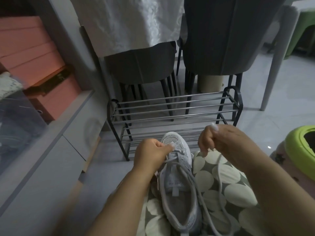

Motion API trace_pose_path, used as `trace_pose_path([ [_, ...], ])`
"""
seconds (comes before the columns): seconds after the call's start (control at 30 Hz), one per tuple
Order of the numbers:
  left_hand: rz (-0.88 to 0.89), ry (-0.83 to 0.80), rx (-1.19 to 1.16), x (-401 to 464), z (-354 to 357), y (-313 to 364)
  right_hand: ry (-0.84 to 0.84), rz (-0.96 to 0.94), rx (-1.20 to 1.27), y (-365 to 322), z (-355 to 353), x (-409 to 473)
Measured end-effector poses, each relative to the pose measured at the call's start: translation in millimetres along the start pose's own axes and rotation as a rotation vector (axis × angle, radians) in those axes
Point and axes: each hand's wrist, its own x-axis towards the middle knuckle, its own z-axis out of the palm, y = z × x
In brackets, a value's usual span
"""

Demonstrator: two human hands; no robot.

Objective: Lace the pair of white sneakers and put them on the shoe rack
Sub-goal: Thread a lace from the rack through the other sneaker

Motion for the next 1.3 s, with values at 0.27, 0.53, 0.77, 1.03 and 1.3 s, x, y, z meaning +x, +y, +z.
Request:
trace_pose_path([
  [0.27,-0.114,-0.185,-0.345,-3.0,-7.3,23.4,0.21,0.096,-0.166,10.7,8.5,9.9],
  [0.53,0.27,-0.456,-0.163,-19.6,-41.2,71.5,-0.025,0.021,-0.357,5.8,26.2,29.4],
  [0.77,0.372,-0.302,-0.543,-15.9,-56.5,75.3,0.161,0.158,-0.686,10.3,7.3,29.7],
  [1.03,0.371,-0.071,-0.94,3.7,-66.0,75.7,0.471,0.412,-0.765,25.9,-40.1,16.9],
  [1.3,0.212,-0.047,-0.101,11.6,-41.8,57.6,0.352,0.321,-0.009,1.9,-5.8,17.2],
])
